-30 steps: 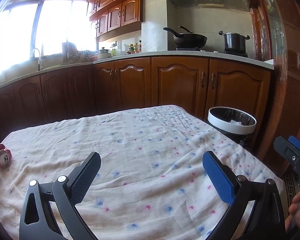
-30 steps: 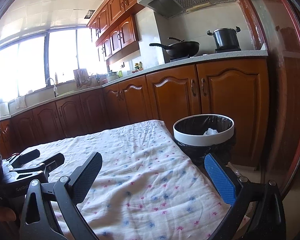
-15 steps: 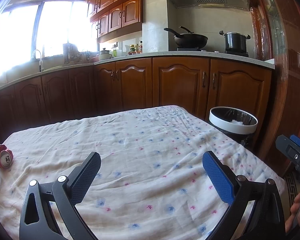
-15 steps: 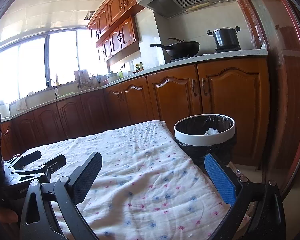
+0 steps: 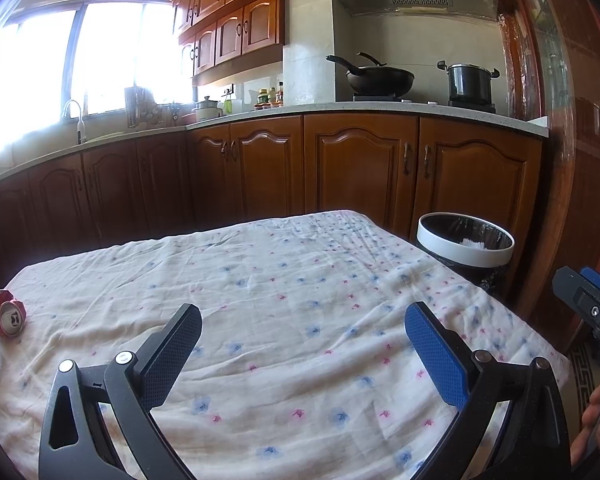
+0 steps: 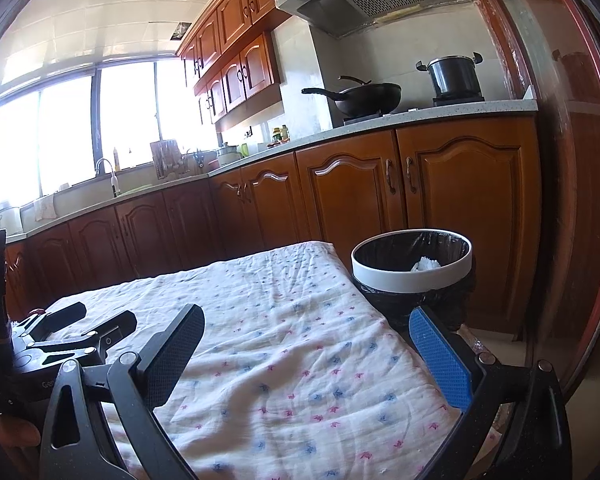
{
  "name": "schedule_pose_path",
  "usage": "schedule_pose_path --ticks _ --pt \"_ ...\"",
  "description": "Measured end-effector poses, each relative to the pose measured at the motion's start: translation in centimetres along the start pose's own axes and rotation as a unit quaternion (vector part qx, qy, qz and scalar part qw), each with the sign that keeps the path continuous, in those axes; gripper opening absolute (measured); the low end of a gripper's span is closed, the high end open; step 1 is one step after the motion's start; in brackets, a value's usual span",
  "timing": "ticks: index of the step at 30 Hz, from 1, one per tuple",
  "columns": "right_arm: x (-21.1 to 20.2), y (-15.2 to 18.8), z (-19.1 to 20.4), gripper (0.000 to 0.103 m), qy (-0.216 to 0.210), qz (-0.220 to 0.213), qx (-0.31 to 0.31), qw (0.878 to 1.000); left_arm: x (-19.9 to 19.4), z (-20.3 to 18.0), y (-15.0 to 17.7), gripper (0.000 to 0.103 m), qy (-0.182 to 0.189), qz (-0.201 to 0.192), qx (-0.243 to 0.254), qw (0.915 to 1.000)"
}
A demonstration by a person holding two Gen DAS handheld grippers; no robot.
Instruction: Collect trash
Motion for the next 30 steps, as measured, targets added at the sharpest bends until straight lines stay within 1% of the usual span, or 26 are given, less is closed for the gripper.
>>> schedule_pose_path --ticks 30 --pt "-0.24 -0.1 0.26 0.103 -0.002 -0.001 0.002 1.0 -0.03 0.12 0.0 0.102 0.004 0.0 0.003 1.0"
Point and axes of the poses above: each gripper's, at about its wrist camera, not at the fingertips, and x roughly the way its jaws point, z to its left, y to its underside, the point moved 9 cm from there along x, roughly the way its jaws point, and after that the axes turned 15 degrees about y, right-handed, at the moved point
